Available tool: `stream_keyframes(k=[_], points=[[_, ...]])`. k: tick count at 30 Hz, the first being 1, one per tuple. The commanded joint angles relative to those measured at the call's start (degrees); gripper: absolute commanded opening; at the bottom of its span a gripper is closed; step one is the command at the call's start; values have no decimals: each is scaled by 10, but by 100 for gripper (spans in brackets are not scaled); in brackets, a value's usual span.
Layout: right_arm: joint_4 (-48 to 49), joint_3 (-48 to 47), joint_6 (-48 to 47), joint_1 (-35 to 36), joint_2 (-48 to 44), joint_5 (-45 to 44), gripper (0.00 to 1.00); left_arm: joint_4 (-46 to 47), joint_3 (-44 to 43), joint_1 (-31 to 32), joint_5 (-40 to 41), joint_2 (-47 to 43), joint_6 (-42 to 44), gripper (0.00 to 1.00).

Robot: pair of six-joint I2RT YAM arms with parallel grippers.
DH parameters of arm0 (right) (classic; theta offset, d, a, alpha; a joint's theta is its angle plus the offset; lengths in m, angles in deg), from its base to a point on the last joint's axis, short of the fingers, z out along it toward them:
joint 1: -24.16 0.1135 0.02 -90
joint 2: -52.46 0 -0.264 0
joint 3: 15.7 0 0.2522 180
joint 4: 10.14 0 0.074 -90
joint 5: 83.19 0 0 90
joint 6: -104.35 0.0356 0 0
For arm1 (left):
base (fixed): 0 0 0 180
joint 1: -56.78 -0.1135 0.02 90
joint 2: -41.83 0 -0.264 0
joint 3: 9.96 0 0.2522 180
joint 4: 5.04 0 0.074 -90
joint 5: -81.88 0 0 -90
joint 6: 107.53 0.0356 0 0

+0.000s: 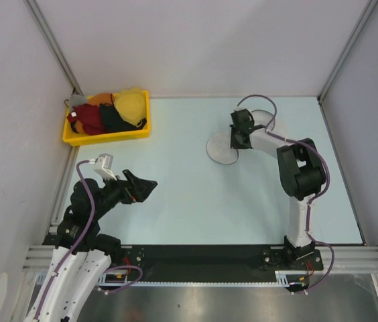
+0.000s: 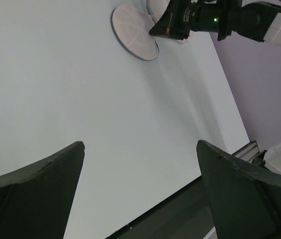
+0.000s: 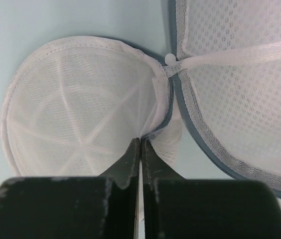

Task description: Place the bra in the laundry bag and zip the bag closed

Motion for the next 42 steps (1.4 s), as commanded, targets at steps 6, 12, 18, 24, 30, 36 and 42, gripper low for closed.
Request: stream_keyframes(k=[6, 12, 18, 24, 30, 36, 42], points=[[-19, 302, -48, 97, -281, 23, 0, 46, -1, -1, -60, 27, -27, 100], [-50, 434, 32, -43, -488, 63, 70, 160, 37, 12, -109, 118, -65, 98], [-69, 485, 145, -115, -612, 176, 100, 210, -69, 163, 25, 326, 32, 100], [-91, 530, 219, -79, -642, 172, 100, 218, -254, 200, 52, 579, 146, 90], [-97, 568, 277, -15, -669, 101, 97, 253, -433, 230, 85, 802, 220, 87], [-45, 593, 349, 53, -657, 23, 73, 212, -615, 255, 105, 970, 257, 88], [-57, 562, 350, 84, -597, -45, 69, 176, -743, 270, 125, 1063, 268, 84]])
